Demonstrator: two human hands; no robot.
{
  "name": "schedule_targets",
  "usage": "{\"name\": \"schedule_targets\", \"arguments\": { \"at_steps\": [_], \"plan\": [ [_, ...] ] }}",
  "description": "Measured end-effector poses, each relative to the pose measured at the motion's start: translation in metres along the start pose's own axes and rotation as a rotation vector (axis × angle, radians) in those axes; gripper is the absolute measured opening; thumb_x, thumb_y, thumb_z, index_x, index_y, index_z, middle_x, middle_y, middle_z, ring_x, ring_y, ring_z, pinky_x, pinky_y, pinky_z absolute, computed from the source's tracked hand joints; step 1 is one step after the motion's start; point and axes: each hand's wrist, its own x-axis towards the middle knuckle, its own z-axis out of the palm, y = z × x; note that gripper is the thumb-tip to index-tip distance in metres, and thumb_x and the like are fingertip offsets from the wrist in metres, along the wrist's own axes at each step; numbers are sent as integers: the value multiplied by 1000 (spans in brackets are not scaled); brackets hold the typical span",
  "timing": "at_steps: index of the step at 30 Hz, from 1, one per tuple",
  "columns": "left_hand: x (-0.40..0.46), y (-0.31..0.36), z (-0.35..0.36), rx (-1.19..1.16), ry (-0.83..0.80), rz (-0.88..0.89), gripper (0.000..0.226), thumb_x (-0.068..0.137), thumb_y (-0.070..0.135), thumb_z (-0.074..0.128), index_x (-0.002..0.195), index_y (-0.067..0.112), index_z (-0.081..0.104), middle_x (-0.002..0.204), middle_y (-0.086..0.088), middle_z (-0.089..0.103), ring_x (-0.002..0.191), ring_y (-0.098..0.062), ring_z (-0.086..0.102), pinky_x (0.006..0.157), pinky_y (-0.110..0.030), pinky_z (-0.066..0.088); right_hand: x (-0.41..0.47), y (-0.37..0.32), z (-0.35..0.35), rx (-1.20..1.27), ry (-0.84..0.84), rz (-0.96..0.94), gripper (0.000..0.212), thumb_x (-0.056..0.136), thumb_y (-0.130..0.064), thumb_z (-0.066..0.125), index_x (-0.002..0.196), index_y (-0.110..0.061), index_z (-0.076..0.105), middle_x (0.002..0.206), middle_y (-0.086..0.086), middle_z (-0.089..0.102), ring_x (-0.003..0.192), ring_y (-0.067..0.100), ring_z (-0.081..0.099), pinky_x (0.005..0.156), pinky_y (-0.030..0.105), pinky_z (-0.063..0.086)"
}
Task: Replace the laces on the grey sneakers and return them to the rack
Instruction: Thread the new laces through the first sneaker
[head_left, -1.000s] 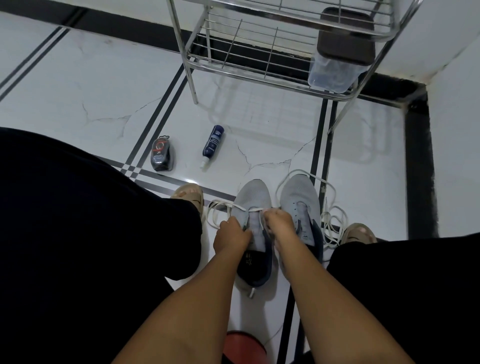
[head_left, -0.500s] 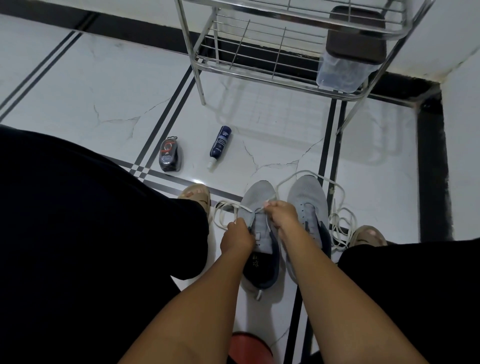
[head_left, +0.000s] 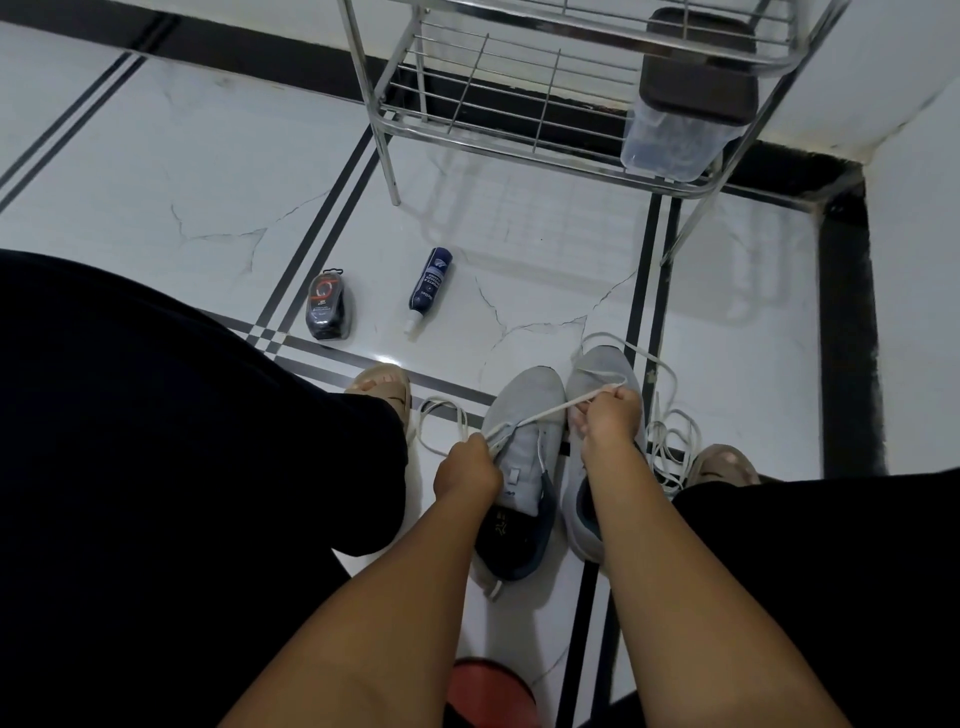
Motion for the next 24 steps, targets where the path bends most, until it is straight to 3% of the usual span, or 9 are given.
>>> {"name": "schedule_targets", "arguments": {
  "at_steps": [5, 8, 10, 12, 14, 16, 18, 21, 24],
  "plan": [
    [-1, -1, -1, -30, 4, -32, 28, 91, 14, 46, 120, 12, 50, 119, -11, 56, 107, -30, 57, 77, -32, 42, 3, -12, -11, 49, 103, -8, 16, 102, -18, 37, 99, -14, 52, 100, 11, 58, 82, 22, 61, 56, 25, 53],
    [0, -1, -2, -59, -18, -49, 29, 91, 19, 48, 119, 12, 51, 118, -11, 57, 107, -29, 57, 78, -33, 44, -4, -18, -11, 18, 44, -22, 21, 102, -18, 41, 85, -15, 53, 82, 6, 61, 70, 17, 62, 60, 27, 53],
    [1, 0, -2, -136, -12, -70, 36, 91, 35, 50, 119, 13, 50, 117, -9, 58, 106, -29, 58, 77, -33, 45, -8, -13, -8, -151, -3, -1, 27, 100, -19, 42, 76, -16, 54, 65, 3, 60, 54, 15, 59, 54, 29, 50],
    [3, 1, -4, -214, 41, -96, 45, 94, 48, 41, 123, 14, 46, 116, -9, 60, 106, -31, 58, 78, -34, 44, -19, -4, -6, -431, -90, 20, 27, 96, -25, 45, 81, -8, 61, 67, 7, 63, 59, 21, 64, 57, 34, 54],
    [8, 0, -7, -192, 109, -65, 39, 99, 40, 33, 129, 15, 42, 119, -12, 60, 108, -33, 57, 80, -34, 42, -32, 12, -6, -804, -225, -16, 34, 91, -34, 50, 93, -3, 64, 84, 11, 68, 78, 29, 67, 68, 36, 56],
    [14, 0, -13, -140, 106, 4, 35, 100, 30, 32, 131, 19, 45, 123, -11, 58, 110, -32, 55, 81, -33, 42, -48, 25, -10, -1127, -338, -146, 26, 90, -36, 54, 88, -11, 62, 92, 12, 66, 84, 28, 64, 66, 28, 46],
    [22, 0, -14, -108, 85, 51, 30, 99, 27, 36, 123, 21, 53, 121, -10, 60, 108, -30, 56, 84, -35, 47, -58, 31, -14, -1256, -349, -289, 21, 91, -31, 53, 88, -12, 61, 98, 12, 65, 90, 29, 62, 66, 27, 42],
    [33, 0, -12, -54, 76, 52, 21, 97, 31, 46, 107, 16, 58, 111, -9, 64, 101, -28, 59, 81, -36, 48, -66, 33, -20, -1353, -331, -391, 20, 91, -20, 51, 101, -8, 63, 106, 13, 62, 98, 32, 61, 74, 33, 49],
    [40, -2, -12, -145, 123, -46, 23, 96, 21, 48, 113, 9, 56, 112, -12, 64, 101, -31, 61, 78, -36, 48, -68, 35, -24, -1392, -316, -386, 21, 93, -13, 47, 105, -7, 63, 109, 14, 62, 99, 32, 61, 75, 35, 50]
  ]
}}
